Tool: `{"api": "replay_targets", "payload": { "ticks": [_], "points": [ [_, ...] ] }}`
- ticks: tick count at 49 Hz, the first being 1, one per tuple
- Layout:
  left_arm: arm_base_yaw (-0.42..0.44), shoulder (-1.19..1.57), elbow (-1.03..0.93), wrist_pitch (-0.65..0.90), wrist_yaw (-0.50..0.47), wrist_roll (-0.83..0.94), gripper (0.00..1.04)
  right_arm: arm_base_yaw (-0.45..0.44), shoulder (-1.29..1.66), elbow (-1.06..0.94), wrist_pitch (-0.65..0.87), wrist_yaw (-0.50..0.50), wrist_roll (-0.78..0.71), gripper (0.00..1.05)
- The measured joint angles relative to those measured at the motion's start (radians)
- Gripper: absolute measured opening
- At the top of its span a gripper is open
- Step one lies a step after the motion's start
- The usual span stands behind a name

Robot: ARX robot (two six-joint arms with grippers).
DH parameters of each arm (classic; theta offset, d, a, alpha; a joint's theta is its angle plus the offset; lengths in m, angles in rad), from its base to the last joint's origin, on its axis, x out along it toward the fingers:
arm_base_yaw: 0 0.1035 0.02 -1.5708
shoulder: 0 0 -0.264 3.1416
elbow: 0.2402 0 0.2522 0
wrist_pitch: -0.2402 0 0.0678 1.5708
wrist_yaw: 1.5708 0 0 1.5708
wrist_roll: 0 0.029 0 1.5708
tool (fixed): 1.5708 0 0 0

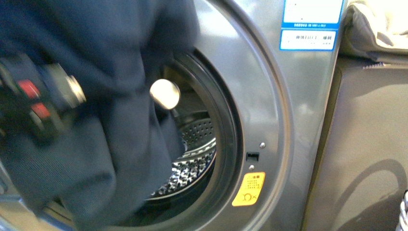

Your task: Put clothes into washing machine

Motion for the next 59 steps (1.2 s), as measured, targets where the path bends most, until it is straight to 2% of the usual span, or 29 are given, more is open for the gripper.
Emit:
{"api": "replay_targets", "payload": {
  "ticks": [15, 28, 35, 41, 44, 49, 53, 59],
  "points": [
    [0.014, 0.11, -0.002, 0.024, -0.014, 0.027, 0.14, -0.111, -0.18, -0.275, 0.08, -0.04, 0.097, 0.97],
    [0.027, 0.178, 0.004, 0.044, -0.014, 0.035, 0.14, -0.156, -0.32, -0.479, 0.087, -0.031, 0.179, 0.97],
    [0.034, 0.22, 0.026, 0.047, -0.008, 0.043, 0.14, -0.132, -0.382, -0.582, 0.095, 0.018, 0.182, 0.97],
    [0.043, 0.263, 0.051, 0.047, -0.008, 0.048, 0.14, -0.061, -0.444, -0.669, 0.062, 0.127, 0.157, 0.96],
    [0.046, 0.281, 0.06, 0.047, -0.009, 0.05, 0.14, -0.006, -0.468, -0.665, -0.077, 0.306, 0.092, 0.88],
    [0.053, 0.317, 0.079, 0.047, -0.01, 0.051, 0.14, 0.006, -0.509, -0.701, -0.203, 0.475, -0.002, 0.74],
    [0.063, 0.358, 0.1, 0.047, -0.016, 0.052, 0.14, -0.021, -0.555, -0.787, -0.196, 0.492, -0.045, 0.6],
    [0.078, 0.414, 0.135, 0.049, -0.018, 0.055, 0.14, -0.064, -0.619, -0.898, -0.156, 0.443, -0.071, 0.35]
  ]
}}
